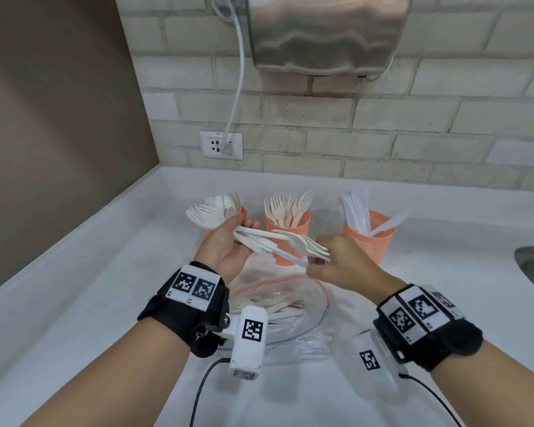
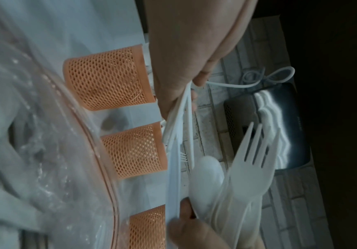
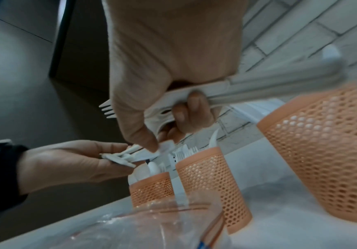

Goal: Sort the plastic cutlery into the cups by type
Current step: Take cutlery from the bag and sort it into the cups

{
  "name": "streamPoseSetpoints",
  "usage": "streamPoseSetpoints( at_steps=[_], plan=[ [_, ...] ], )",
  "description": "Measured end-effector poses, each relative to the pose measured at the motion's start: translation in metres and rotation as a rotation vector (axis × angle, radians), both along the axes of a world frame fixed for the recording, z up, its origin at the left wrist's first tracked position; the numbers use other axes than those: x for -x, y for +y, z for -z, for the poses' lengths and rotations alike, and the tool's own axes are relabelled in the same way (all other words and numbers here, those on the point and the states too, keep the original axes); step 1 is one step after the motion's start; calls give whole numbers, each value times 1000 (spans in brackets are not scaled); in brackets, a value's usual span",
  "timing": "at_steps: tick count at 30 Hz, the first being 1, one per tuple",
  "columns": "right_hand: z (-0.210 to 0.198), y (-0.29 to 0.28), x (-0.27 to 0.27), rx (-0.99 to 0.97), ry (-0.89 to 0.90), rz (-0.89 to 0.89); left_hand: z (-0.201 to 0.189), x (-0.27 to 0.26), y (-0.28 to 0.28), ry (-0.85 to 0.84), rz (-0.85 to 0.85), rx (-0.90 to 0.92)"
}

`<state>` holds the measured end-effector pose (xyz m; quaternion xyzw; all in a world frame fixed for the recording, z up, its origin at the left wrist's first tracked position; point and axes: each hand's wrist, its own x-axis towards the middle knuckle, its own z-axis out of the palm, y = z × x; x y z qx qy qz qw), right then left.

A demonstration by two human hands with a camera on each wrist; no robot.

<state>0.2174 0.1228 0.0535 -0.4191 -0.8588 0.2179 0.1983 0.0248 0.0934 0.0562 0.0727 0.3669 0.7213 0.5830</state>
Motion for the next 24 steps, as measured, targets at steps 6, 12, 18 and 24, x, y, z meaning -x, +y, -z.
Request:
streamPoseSetpoints(
  at_steps=[6, 12, 18, 24],
  plan=[
    [8, -5, 19, -136, -2, -33, 3, -13, 3, 95, 48, -37],
    [12, 10, -13, -131, -86, 45, -6, 3, 6, -7, -79, -48],
    [-3, 35, -57, -195, 441, 374, -1, 3, 5, -11, -2, -73],
    [-7, 69, -63, -150, 502, 632, 0, -20, -9, 203, 334, -190]
  ],
)
